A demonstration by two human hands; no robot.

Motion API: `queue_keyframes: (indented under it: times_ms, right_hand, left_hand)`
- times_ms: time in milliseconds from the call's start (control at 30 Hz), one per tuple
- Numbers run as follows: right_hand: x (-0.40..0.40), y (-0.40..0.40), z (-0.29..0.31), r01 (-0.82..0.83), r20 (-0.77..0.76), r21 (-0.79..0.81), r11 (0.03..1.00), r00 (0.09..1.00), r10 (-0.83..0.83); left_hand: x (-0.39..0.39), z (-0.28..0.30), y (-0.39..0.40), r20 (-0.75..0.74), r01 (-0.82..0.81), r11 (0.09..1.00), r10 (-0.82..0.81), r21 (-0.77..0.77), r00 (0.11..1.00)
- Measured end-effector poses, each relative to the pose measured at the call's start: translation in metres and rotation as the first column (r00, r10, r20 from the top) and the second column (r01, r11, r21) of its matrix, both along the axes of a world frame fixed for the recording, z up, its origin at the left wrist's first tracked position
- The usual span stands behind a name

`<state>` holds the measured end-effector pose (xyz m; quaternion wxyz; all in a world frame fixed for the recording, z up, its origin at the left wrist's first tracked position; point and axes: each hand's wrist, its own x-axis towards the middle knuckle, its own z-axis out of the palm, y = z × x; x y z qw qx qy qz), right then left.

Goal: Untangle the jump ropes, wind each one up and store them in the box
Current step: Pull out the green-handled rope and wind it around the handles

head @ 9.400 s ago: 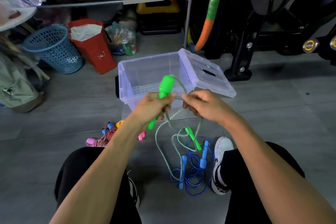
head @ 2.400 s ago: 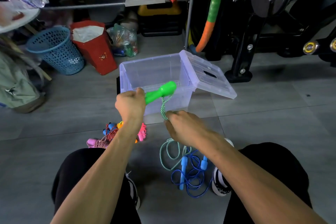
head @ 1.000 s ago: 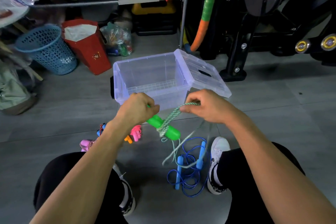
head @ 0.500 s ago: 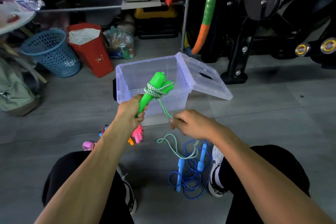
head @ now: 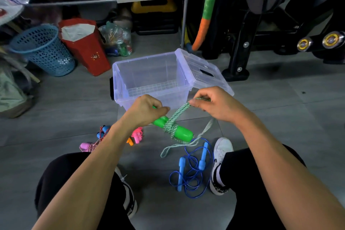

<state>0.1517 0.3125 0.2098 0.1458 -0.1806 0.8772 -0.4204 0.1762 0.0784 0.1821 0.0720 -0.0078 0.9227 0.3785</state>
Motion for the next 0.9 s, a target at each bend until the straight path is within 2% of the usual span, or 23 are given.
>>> queue_keyframes:
  times_ms: [67, 100, 133, 200, 267, 300, 367, 467, 500, 533, 567, 600, 633, 667, 733, 800, 900]
  right_hand:
    - [-0.006, 0.006, -0.004, 0.042, 0.047, -0.059, 0.997, 0.998, -0.039]
    - [-0.007, 0.008, -0.005, 0.051, 0.073, -0.084, 0.995, 0.996, -0.045]
    - [-0.007, 0.008, -0.006, 0.052, 0.095, -0.105, 0.993, 0.995, -0.042]
    - [-0.006, 0.006, -0.011, 0.051, 0.122, -0.130, 0.990, 0.992, -0.035]
    - [-0.004, 0.002, -0.017, 0.045, 0.127, -0.116, 0.992, 0.991, -0.030]
    - [-0.003, 0.000, -0.019, 0.024, 0.117, -0.092, 0.995, 0.993, -0.013]
    - [0.002, -0.006, -0.021, -0.049, 0.099, -0.011, 0.999, 0.994, 0.049]
    - [0.016, -0.018, -0.020, -0.140, 0.098, 0.120, 0.983, 0.987, 0.129]
    - [0.023, -0.023, -0.020, -0.174, 0.101, 0.154, 0.973, 0.982, 0.159]
    - [0.030, -0.027, -0.019, -0.213, 0.097, 0.188, 0.959, 0.975, 0.198]
    - [0.035, -0.031, -0.018, -0.252, 0.084, 0.220, 0.942, 0.967, 0.239]
    - [0.040, -0.033, -0.016, -0.278, 0.060, 0.243, 0.929, 0.960, 0.272]
    - [0.042, -0.034, -0.013, -0.283, 0.035, 0.251, 0.926, 0.958, 0.284]
    - [0.041, -0.032, -0.010, -0.270, 0.008, 0.245, 0.931, 0.961, 0.276]
    - [0.034, -0.025, -0.003, -0.211, -0.029, 0.198, 0.957, 0.975, 0.221]
    - [0.025, -0.015, 0.001, -0.142, -0.039, 0.126, 0.982, 0.988, 0.148]
    - [0.010, -0.001, -0.004, -0.036, -0.039, 0.016, 0.999, 0.999, 0.037]
  left_hand:
    - [0.002, 0.009, -0.001, 0.118, -0.048, 0.966, 0.018, 0.254, 0.993]
    - [0.003, 0.011, -0.002, 0.170, -0.092, 0.918, 0.027, 0.385, 0.985]
    - [0.005, 0.013, -0.003, 0.205, -0.141, 0.850, 0.040, 0.508, 0.978]
    - [0.006, 0.015, -0.003, 0.279, -0.282, 0.642, 0.109, 0.713, 0.954]
    - [0.003, 0.016, -0.004, 0.389, -0.436, 0.396, 0.196, 0.808, 0.900]
    - [0.000, 0.017, -0.005, 0.440, -0.493, 0.314, 0.228, 0.811, 0.869]
    - [-0.004, 0.013, -0.009, 0.511, -0.583, 0.268, 0.293, 0.767, 0.808]
    - [-0.006, 0.007, -0.013, 0.548, -0.712, 0.319, 0.471, 0.625, 0.692]
    - [-0.005, 0.006, -0.015, 0.494, -0.732, 0.392, 0.553, 0.557, 0.671]
    - [-0.004, 0.005, -0.015, 0.380, -0.732, 0.511, 0.632, 0.451, 0.675]
    - [-0.003, 0.003, -0.015, 0.205, -0.705, 0.643, 0.678, 0.299, 0.706]
    - [-0.001, 0.002, -0.012, 0.022, -0.642, 0.754, 0.645, 0.137, 0.763]
    - [0.002, 0.001, -0.008, -0.112, -0.562, 0.827, 0.558, -0.002, 0.822]
    - [0.005, 0.000, -0.003, -0.191, -0.482, 0.867, 0.456, -0.124, 0.869]
    - [0.008, -0.008, 0.002, -0.214, -0.315, 0.902, 0.259, -0.295, 0.942]
    - [0.007, -0.013, 0.001, -0.182, -0.139, 0.938, 0.083, -0.316, 0.980]
    - [0.004, -0.008, -0.002, -0.114, 0.021, 0.993, -0.035, -0.118, 0.993]
